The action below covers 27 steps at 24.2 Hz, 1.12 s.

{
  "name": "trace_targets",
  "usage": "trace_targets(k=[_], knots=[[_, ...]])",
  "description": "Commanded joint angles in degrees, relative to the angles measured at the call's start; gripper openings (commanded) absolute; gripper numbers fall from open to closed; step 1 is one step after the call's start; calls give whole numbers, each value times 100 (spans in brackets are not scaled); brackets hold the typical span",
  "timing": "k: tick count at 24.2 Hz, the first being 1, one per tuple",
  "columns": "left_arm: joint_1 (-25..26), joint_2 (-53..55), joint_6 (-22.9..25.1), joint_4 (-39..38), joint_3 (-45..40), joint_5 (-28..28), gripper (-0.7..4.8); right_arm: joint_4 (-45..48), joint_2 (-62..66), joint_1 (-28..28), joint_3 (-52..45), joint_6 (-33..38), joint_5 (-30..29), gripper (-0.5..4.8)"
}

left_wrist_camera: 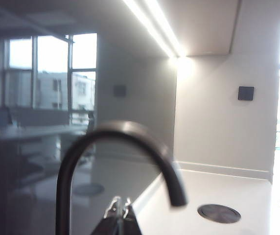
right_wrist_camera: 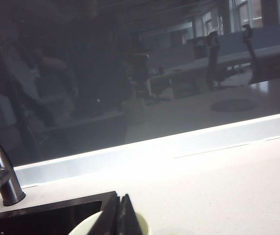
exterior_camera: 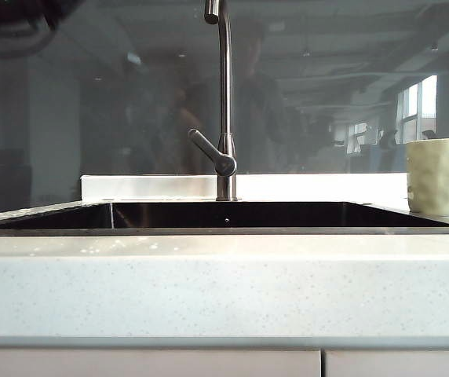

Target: Pick up the mug next to the sink, go to the faucet to get some water, pour the water into the sink, and finally put the mug back to its place.

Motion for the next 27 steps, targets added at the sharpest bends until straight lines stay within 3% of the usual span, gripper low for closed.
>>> trace_targets(k=[1,9,14,17,19,20,22,24,27], knots=[[68,-503,168,-109,11,-17,2,-686,-623,2,17,24,-138,-9],[229,-1497,695,-986,-11,-13,2,-2090,-1937,0,17,17,-131,-9],[422,-2074,1480,-2337,-13,-238,1,-2798,-2570,0,17,17,-131,-9],[505,-2597,2708,-3985,-175,-767,0,-3086,-2800,0,17,15,-131,-9],[450,-3635,6000,-7757,-520,-2503,-2,-3364,-2973,2,15,17,-131,-9],[337,-3873,6937,-8730,-546,-3095,-2,-3412,-2999,0,15,17,-133,-9],[-55,-4282,8174,-10264,-660,-3910,-2,-3442,-3010,2,15,17,-133,-9],[-199,-4533,8362,-10596,-960,-4100,-2,-3445,-3008,2,15,17,-136,-9],[-422,-5243,8260,-10386,-2061,-4444,-2,-3462,-3008,2,15,17,-133,-9]])
